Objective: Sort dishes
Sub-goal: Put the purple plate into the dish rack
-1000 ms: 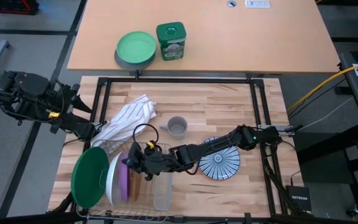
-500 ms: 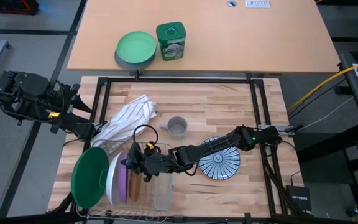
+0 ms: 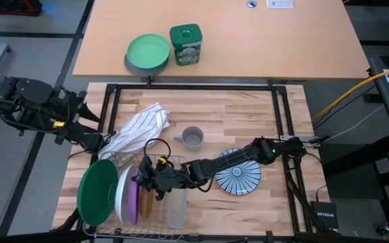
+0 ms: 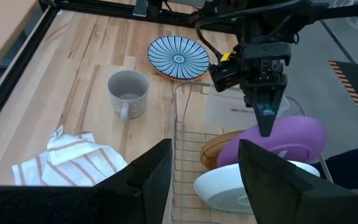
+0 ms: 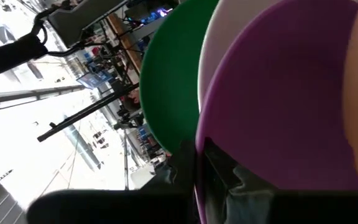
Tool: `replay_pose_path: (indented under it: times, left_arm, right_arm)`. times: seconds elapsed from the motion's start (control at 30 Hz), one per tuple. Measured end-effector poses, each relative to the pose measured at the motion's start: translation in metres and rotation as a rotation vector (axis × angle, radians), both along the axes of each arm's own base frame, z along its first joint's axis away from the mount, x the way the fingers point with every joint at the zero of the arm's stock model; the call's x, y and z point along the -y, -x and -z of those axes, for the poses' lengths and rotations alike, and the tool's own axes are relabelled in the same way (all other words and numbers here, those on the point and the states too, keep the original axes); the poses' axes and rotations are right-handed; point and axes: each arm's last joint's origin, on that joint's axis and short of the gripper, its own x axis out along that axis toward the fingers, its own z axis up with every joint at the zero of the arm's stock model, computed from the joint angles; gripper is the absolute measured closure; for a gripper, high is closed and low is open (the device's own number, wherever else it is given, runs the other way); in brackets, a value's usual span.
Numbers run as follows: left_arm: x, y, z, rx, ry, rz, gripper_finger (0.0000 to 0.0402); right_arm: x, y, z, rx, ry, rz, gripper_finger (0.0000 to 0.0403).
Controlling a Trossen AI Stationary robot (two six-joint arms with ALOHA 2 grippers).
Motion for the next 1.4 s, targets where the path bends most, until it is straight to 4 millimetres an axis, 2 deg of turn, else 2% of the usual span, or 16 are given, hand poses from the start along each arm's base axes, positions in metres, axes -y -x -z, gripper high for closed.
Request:
replay_pose_path:
  times: [0.7,1.07,1.4]
  left_arm:
    - [0.000,0.000,0.000,0.000,0.003,-0.002,0.0229]
    - [0.000,0.000,0.000,-0.002,0.012,-0.009,0.0229]
    - [0.000,0.000,0.000,-0.003,0.007,-0.005,0.0229]
  right_arm:
    - [0.000,0.000,0.008,-0.052,0.008,-0.006,0.0393]
    - [0.004,-0.011,0.028,-0.050,-0.010,0.015,0.0393]
    - [0.011,-0.009,0.039,-0.165,0.053,0.029,0.0389]
